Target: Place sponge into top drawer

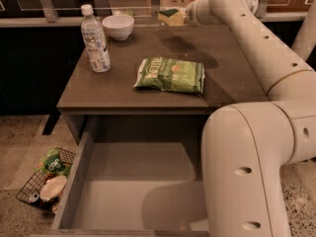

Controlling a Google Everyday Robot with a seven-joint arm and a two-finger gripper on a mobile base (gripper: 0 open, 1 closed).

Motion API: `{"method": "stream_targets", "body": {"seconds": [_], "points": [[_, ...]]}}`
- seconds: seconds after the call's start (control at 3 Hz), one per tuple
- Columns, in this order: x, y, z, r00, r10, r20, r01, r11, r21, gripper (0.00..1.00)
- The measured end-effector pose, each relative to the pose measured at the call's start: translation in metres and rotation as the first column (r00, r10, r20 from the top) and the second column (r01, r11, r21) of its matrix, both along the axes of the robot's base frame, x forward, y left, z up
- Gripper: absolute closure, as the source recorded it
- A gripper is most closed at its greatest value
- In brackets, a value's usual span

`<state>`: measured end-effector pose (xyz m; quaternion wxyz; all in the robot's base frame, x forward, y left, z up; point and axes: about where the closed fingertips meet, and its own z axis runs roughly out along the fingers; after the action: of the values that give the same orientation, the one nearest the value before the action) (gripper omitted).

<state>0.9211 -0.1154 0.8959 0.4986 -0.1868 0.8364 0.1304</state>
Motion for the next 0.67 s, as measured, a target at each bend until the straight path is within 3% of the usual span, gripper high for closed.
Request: {"method": "stream_targets", "body": {"seconds": [0.67], "points": [[-0.077, -0.043, 0.091, 0.9988, -0.04, 0.029, 0.042, 0.997, -0.068, 1.0]]}}
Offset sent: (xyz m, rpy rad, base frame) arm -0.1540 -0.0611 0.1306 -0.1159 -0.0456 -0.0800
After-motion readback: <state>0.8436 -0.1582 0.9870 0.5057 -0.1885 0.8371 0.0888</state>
